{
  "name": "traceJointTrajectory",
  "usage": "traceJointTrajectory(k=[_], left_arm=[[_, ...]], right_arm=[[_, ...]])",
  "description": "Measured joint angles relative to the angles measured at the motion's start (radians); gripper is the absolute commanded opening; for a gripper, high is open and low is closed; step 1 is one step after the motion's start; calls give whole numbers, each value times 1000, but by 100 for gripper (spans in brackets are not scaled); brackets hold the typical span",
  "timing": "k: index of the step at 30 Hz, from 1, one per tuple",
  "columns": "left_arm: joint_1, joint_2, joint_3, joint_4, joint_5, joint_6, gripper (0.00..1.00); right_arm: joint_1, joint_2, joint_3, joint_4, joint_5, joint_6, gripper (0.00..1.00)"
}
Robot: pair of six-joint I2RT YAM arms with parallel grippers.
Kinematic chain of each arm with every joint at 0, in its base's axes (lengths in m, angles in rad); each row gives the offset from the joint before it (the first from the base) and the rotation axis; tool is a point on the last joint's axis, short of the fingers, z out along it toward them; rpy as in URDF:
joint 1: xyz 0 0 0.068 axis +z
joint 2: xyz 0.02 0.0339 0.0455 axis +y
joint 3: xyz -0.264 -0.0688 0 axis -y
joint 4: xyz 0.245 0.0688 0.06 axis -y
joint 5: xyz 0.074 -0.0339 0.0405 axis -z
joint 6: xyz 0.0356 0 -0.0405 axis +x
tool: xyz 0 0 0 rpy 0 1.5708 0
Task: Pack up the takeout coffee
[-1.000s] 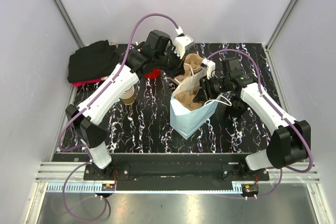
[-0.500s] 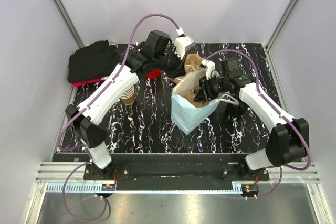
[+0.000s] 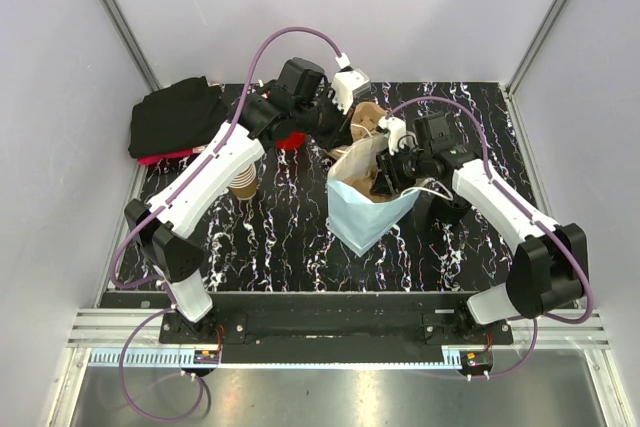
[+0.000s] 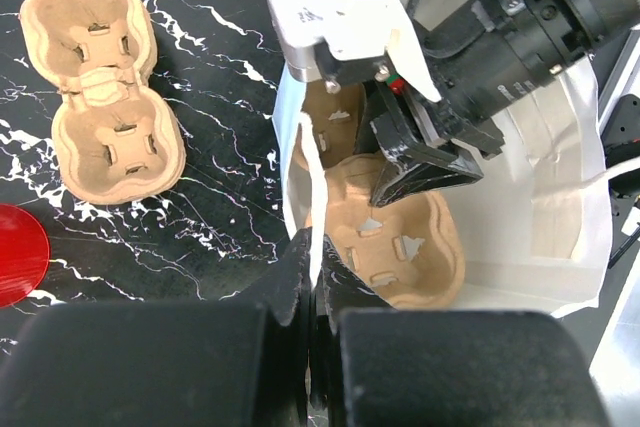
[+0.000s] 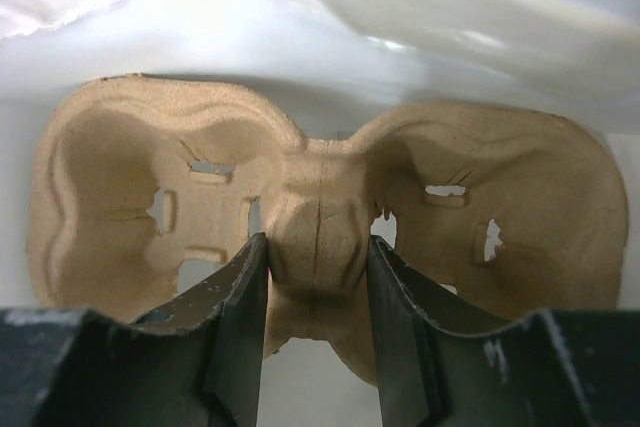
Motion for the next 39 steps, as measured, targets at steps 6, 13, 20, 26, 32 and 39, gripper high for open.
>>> traceJointTrajectory(k=[6,13,20,26,32,39], left_arm=[[0,0,0,0,-12,-3,0],[0,0,0,0,-29,-23,0],[0,1,1,0,-50,-44,0],[0,3,9,-2,-55,-49,0],[0,3,10,-2,-56,-49,1],[0,3,10,-2,-56,-50,3]], right_arm=[[39,-26,0,-27,84,-30,35],[72,-28,0,-33,169,-51,36],[97,-28,0,-32,242,-66,36],[121,-35,0,-32,293,-69,45],[130,-48,2,-43,317,-74,53],[130,-55,4,-55,336,-85,66]])
